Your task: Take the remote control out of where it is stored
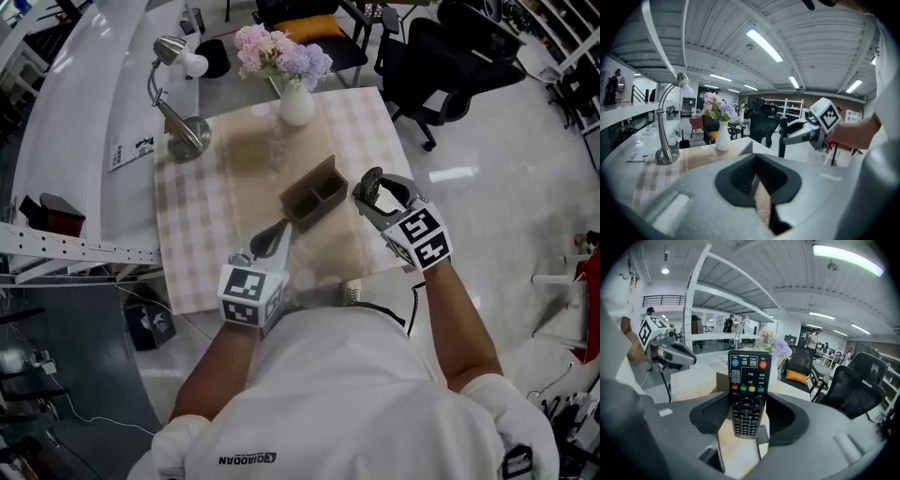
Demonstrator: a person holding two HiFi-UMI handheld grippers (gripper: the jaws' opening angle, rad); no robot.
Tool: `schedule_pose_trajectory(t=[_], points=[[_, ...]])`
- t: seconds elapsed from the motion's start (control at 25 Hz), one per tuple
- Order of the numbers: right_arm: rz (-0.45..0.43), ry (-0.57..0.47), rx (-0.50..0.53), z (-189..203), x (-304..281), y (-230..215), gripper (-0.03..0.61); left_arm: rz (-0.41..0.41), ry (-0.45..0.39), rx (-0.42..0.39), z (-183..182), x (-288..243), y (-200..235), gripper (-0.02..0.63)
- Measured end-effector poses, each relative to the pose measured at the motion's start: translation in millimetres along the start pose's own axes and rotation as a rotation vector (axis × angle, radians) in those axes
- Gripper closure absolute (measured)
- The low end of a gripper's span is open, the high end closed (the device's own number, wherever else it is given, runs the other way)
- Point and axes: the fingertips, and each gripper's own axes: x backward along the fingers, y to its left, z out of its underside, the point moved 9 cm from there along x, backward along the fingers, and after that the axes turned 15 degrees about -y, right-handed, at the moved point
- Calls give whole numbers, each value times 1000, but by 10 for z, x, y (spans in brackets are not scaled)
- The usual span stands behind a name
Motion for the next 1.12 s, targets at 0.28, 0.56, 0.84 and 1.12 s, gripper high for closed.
schedule_pose_trajectory(t=[0.28,0.56,0.84,1.12], points=[[-93,292,120,565,150,100,334,25,8,0,22,-68,-67,611],[-167,568,209,901,55,166,334,35,11,3,18,-90,-112,611],[-182,602,231,979,-318,233,334,24,9,9,24,-38,-126,611],[-187,645,232,1328,-520,245,339,-4,7,14,33,48,-70,611]])
